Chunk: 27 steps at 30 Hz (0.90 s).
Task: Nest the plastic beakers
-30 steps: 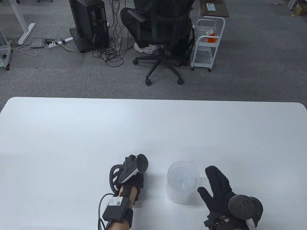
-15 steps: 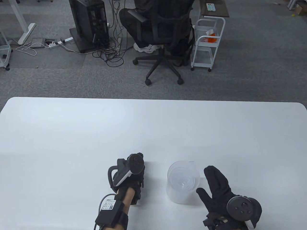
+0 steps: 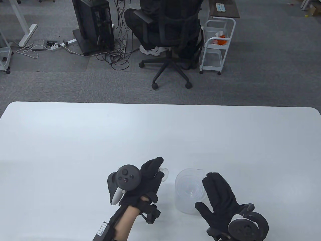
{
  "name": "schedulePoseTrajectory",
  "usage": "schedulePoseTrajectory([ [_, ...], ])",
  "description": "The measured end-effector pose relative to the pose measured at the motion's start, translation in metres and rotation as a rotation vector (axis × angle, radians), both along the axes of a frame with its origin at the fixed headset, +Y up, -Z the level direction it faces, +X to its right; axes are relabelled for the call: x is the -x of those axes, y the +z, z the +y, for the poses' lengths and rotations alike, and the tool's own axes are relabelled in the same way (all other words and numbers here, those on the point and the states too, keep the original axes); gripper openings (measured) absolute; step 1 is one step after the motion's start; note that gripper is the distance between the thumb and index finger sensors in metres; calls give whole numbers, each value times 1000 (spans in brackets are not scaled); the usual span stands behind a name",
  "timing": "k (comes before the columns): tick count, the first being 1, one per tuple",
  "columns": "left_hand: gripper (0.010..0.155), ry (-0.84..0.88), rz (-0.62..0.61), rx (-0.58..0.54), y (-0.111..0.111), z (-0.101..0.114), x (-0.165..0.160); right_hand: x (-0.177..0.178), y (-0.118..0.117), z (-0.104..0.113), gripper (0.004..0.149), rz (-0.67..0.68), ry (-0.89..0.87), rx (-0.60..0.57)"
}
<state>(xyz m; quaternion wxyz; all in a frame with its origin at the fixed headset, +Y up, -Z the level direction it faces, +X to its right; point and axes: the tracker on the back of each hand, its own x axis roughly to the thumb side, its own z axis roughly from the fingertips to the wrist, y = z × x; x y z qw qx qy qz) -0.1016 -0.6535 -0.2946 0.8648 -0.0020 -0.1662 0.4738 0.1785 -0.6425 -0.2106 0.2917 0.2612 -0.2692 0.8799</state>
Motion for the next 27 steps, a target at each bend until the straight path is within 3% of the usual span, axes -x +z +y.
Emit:
schedulePoseTrajectory([
  [10,59,322,-198,104,25,10,-32,24,6,12,76,45,1,-48],
  [21,59,601,-349,297,32,-5,-54,30,10,10,71,23,21,-100],
  [27,59,640,-394,336,36,-12,-58,28,10,11,64,-23,23,-156],
])
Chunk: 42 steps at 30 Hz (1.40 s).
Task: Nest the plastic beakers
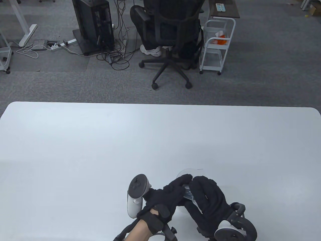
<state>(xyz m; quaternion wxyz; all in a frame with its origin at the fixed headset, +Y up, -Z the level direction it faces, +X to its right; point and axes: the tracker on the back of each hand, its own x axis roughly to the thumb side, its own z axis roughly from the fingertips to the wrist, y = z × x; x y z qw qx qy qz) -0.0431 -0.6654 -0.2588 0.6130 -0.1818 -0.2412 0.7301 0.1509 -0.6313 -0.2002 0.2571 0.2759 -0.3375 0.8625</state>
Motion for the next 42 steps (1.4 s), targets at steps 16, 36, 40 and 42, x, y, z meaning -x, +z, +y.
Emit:
schedulePoseTrajectory([
  [16,61,-406,406,-493,8,10,28,-2,-12,1,65,-2,109,126],
  [36,61,-711,523,-539,-3,-34,53,-5,-76,-5,65,-197,411,382],
  [40,61,-710,522,-521,-5,-37,56,7,-79,-10,65,-222,522,368],
  [42,61,-711,522,-515,-6,-37,57,12,-80,-12,65,-224,558,368],
])
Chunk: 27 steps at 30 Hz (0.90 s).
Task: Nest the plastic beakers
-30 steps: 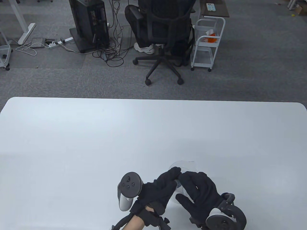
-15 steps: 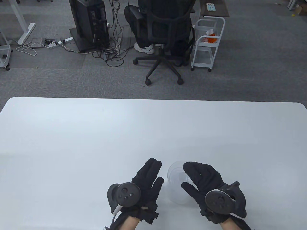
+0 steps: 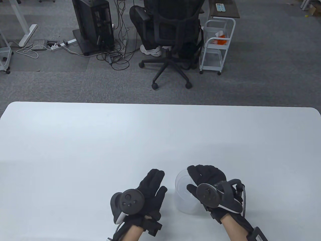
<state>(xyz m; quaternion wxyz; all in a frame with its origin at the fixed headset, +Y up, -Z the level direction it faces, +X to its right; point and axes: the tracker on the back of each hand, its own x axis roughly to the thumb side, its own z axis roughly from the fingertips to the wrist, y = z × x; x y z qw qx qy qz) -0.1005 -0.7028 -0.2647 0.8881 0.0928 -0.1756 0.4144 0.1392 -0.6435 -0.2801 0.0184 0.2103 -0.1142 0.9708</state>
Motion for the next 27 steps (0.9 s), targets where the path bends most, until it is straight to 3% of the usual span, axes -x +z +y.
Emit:
schedulePoseTrajectory([
  [9,62,-8,-3,13,0,-1,0,-3,-2,-5,71,0,11,26],
  [18,67,-39,-28,28,-1,-2,0,-48,13,4,74,-3,-215,-38],
  [27,73,-76,-49,49,-2,-2,0,-94,25,-31,80,-47,-492,26],
])
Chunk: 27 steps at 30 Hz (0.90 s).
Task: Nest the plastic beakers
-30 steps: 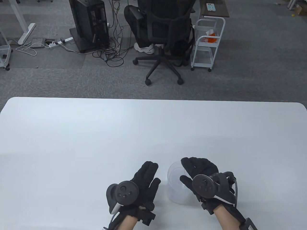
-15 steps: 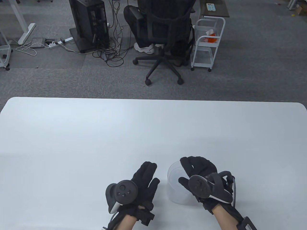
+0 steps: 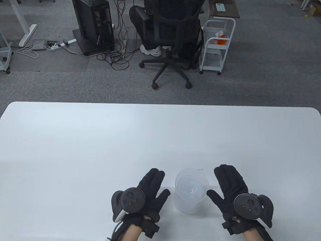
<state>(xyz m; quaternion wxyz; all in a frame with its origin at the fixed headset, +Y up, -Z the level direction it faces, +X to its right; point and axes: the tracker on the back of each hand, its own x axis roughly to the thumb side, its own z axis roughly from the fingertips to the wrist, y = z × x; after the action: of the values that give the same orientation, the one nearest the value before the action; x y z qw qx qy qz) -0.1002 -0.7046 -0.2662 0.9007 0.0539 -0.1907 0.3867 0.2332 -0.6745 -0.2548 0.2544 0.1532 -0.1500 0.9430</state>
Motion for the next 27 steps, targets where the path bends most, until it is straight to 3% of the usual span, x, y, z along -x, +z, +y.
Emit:
schedulePoseTrajectory([
  [10,74,-19,-7,24,-2,-1,0,-15,1,-26,82,20,-144,69],
  [27,74,-30,-14,27,-1,-2,-3,-13,2,-27,83,38,-142,63],
])
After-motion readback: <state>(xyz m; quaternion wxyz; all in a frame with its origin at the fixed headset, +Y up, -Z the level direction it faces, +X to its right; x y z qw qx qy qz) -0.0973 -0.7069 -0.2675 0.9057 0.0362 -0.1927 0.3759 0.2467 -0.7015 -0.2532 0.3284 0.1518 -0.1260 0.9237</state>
